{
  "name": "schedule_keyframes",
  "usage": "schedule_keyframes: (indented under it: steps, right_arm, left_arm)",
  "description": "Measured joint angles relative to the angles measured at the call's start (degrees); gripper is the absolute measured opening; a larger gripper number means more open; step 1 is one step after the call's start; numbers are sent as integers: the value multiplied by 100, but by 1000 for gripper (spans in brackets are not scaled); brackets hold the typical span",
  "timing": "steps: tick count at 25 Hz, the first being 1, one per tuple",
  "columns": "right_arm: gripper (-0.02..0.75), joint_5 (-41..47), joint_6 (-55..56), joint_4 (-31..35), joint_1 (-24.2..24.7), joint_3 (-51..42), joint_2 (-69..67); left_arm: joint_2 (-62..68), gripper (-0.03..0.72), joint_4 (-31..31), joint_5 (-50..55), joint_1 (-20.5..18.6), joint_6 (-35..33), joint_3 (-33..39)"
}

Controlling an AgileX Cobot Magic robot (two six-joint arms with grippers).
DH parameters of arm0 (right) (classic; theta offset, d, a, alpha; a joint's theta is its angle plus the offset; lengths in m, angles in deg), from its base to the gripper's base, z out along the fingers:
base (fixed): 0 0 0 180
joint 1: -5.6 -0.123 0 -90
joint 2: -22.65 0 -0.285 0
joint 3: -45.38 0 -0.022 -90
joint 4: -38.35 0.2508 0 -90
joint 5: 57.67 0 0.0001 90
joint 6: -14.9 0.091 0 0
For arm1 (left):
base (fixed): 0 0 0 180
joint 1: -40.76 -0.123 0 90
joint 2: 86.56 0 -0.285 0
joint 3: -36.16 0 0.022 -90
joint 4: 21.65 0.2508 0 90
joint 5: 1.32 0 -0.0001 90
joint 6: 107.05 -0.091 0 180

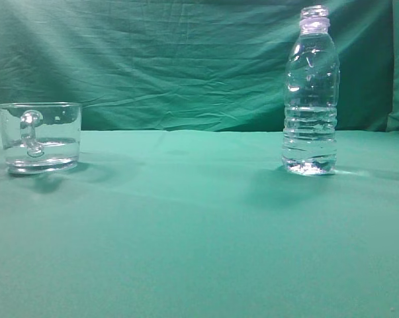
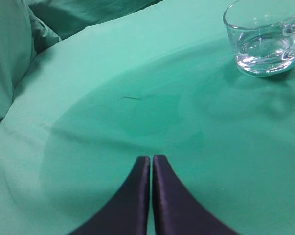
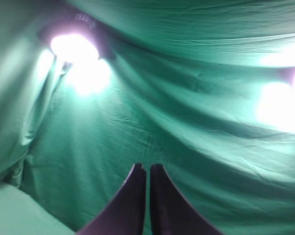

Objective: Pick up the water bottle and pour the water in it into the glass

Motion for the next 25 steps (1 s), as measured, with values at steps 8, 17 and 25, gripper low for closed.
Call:
schedule_keyframes:
  steps: [8, 17, 25]
  right_arm:
    - [0, 2040, -1694, 2757, 0, -531, 485]
    - [0, 4866, -7130, 7261, 0, -1473, 880]
    - [0, 4665, -7344, 7477, 0, -2990, 2306]
  left_arm:
    - [0, 0, 0, 0, 0, 0, 0]
    - [0, 0, 0, 0, 0, 0, 0]
    - [0, 0, 0, 0, 0, 0, 0]
